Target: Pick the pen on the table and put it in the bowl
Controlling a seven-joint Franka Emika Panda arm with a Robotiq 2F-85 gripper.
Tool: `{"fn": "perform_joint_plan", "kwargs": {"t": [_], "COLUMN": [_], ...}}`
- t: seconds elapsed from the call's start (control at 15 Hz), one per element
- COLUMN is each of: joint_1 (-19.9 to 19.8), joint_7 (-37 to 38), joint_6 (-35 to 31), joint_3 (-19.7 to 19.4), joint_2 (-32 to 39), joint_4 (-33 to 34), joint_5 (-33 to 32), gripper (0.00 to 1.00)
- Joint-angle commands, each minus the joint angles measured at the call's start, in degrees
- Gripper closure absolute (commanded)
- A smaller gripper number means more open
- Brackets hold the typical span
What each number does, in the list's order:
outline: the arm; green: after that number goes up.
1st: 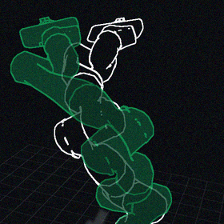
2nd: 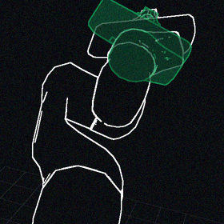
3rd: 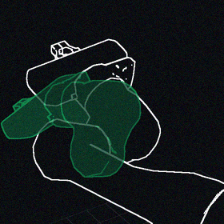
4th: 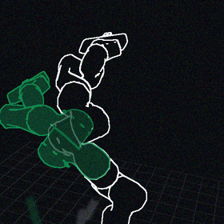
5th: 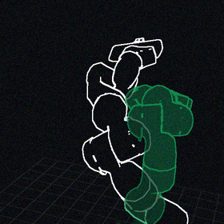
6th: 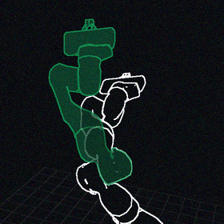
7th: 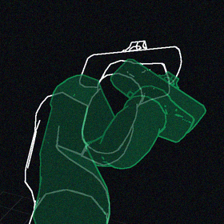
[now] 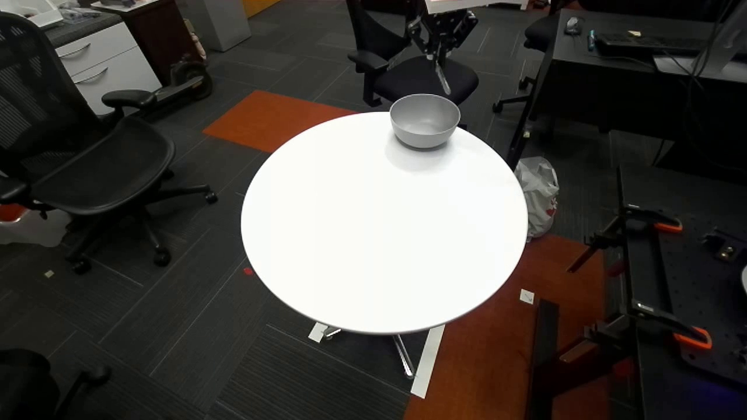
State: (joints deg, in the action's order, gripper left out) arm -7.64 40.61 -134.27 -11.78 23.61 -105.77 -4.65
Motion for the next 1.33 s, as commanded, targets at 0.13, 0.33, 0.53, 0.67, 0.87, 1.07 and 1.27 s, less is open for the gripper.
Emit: {"fn": "perform_joint_plan", "kwargs": {"t": [0.13, 0.33, 0.53, 0.67, 0.87, 1.07, 1.27], "joint_1": [-0.6, -0.6, -0.4, -0.3, -0.3, -0.3, -0.2], "joint_7": [-1.5, -1.1, -0.9, -0.8, -0.8, -0.8, -0.7], "joint_6": [-2.4, -5.2, -6.1, -6.3, -6.2, -5.9, -6.0], "joint_3": [-0.6, -1.0, -1.6, -1.8, -1.9, -2.0, -2.1], "joint_2": [5.9, 7.4, 8.4, 8.8, 9.0, 8.9, 8.9], "joint_4": [3.2, 3.0, 3.2, 3.3, 3.5, 3.8, 3.8], "joint_5": [3.6, 4.8, 5.4, 5.6, 5.8, 5.7, 5.7], "gripper": [0.96, 0.96, 0.60, 0.53, 0.31, 0.09, 0.00]}}
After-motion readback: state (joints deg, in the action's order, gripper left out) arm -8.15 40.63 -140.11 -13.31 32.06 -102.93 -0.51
